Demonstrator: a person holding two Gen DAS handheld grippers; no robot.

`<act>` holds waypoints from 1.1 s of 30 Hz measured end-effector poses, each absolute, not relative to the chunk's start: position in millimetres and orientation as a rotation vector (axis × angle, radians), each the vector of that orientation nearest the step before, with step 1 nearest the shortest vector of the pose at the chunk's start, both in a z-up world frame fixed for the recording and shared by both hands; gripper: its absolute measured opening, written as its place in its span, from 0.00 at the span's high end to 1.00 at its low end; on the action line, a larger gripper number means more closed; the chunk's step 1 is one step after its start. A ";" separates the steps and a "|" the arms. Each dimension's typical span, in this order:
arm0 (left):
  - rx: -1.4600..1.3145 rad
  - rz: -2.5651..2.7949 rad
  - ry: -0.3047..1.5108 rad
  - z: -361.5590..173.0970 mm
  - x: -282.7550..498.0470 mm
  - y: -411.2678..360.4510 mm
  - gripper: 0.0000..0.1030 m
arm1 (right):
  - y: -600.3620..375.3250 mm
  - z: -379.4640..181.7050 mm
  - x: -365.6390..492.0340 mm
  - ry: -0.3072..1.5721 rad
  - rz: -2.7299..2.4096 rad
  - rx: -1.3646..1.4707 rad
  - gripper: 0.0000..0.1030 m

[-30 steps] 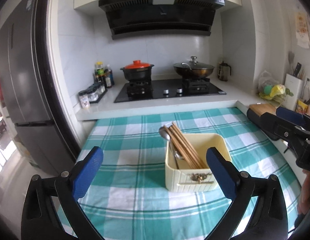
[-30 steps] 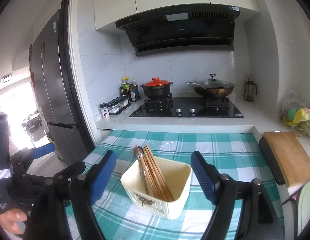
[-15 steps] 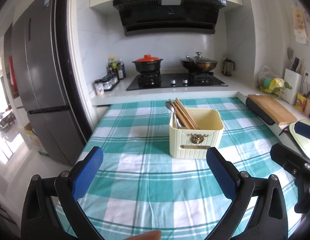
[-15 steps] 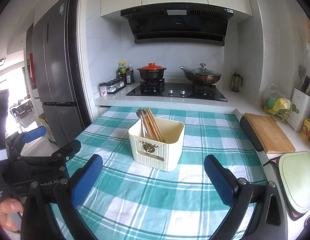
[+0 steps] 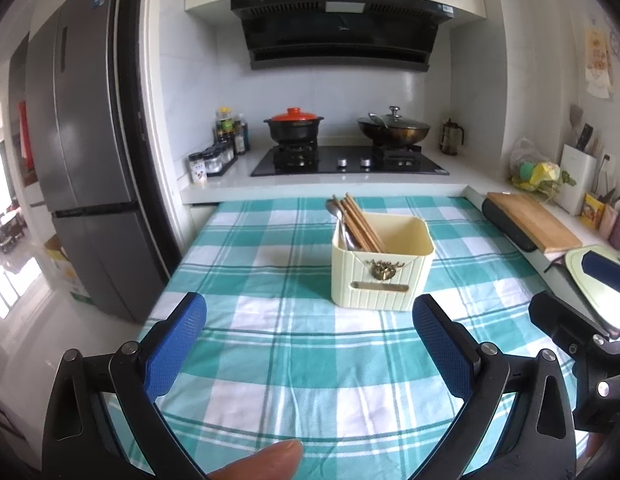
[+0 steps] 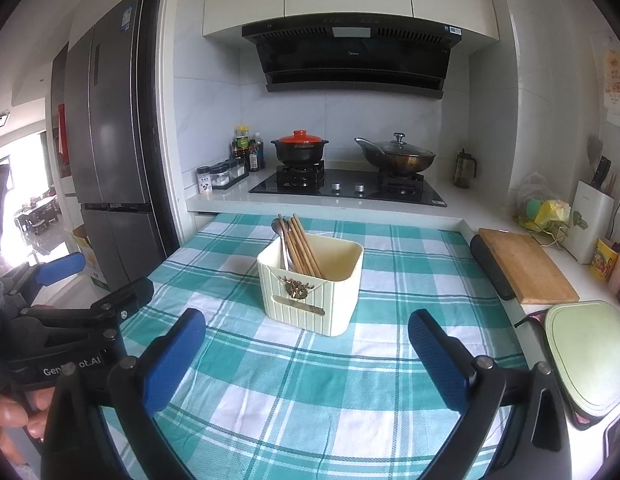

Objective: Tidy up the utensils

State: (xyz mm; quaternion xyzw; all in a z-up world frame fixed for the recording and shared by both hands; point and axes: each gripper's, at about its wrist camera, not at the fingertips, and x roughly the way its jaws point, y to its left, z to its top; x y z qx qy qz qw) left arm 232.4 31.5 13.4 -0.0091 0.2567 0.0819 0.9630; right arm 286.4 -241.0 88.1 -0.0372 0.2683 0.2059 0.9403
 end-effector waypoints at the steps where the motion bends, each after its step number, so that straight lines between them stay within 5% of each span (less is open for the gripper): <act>1: -0.015 0.168 0.519 13.6 232.2 31.1 0.00 | -240.9 88.0 286.4 0.547 0.418 -0.077 0.00; 33: -0.030 0.162 0.522 17.6 227.6 36.5 0.00 | -230.9 90.9 275.8 0.537 0.426 -0.112 0.00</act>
